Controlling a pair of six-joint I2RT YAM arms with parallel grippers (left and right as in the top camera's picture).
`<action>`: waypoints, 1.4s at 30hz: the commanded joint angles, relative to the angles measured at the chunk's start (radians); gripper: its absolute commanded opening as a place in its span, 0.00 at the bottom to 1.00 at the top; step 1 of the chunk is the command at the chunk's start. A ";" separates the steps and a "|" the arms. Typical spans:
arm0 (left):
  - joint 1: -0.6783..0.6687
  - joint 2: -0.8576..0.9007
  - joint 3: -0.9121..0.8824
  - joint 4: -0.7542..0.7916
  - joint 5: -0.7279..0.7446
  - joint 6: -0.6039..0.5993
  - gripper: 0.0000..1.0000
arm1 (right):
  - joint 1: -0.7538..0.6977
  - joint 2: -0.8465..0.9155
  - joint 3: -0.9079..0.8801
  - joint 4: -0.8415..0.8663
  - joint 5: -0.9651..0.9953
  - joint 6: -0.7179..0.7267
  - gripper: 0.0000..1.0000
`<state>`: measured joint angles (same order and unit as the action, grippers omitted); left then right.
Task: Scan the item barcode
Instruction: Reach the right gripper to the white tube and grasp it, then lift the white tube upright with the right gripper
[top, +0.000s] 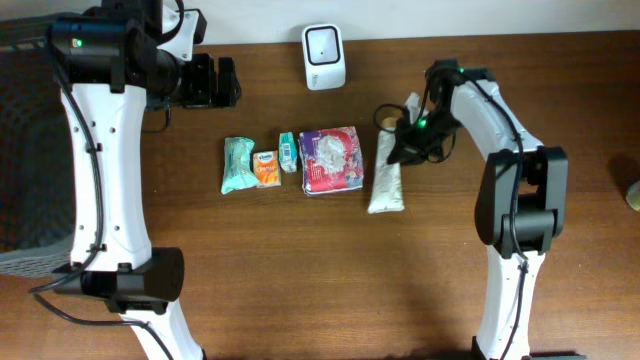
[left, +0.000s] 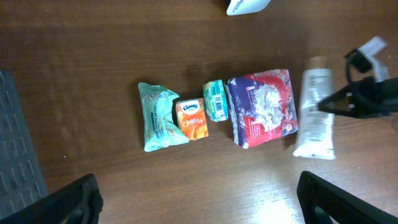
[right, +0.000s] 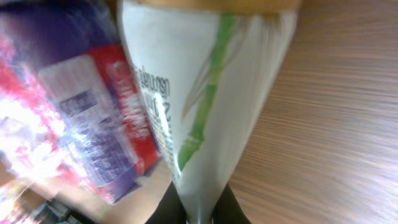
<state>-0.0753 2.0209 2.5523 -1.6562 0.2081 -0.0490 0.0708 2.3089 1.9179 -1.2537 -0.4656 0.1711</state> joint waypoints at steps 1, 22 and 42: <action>0.006 0.006 -0.001 0.001 0.000 -0.003 0.99 | 0.029 -0.091 0.170 -0.128 0.473 0.166 0.04; 0.006 0.006 -0.001 0.001 0.000 -0.003 0.99 | 0.275 -0.056 0.022 -0.017 0.663 0.329 0.72; 0.006 0.006 -0.001 0.001 0.000 -0.003 0.99 | 0.279 -0.042 -0.078 -0.008 0.927 0.421 0.76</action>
<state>-0.0757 2.0209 2.5523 -1.6562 0.2085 -0.0490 0.3218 2.2601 1.8961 -1.2873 0.3271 0.5240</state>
